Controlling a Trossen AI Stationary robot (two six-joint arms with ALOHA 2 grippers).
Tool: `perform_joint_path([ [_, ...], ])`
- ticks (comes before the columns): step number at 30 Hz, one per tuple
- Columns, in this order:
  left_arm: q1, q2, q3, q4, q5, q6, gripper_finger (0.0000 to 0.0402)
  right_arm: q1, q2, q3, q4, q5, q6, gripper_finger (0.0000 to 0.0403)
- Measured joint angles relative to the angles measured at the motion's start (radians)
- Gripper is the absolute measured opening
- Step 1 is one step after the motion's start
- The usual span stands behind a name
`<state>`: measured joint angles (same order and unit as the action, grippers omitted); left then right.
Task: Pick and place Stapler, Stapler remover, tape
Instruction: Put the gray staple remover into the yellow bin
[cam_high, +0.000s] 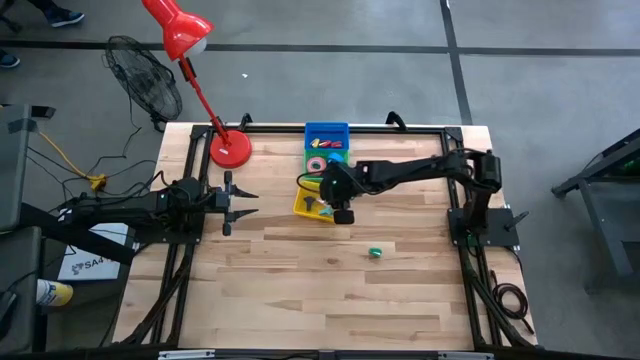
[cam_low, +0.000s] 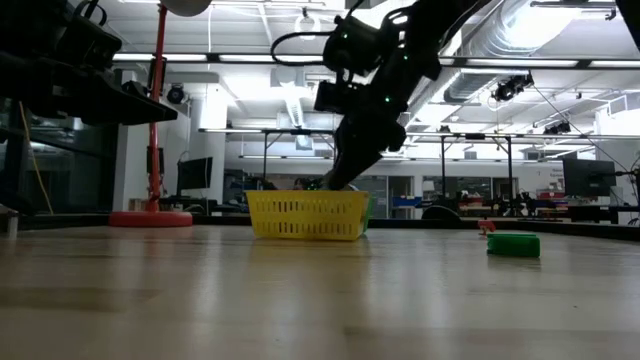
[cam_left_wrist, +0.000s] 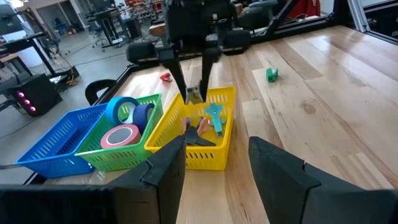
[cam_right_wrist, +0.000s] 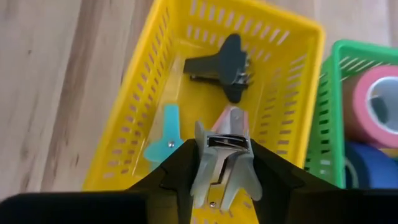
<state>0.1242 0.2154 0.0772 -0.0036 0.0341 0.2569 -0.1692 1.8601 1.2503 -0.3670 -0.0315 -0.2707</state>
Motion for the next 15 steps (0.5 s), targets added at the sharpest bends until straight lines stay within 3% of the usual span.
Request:
perform_joint_path([
  [15, 0.000, 0.000, 0.000, 0.000, 0.000, 0.000, 0.0172, -0.008, 0.005, 0.000, -0.004, -0.038, 0.026, 0.0203],
])
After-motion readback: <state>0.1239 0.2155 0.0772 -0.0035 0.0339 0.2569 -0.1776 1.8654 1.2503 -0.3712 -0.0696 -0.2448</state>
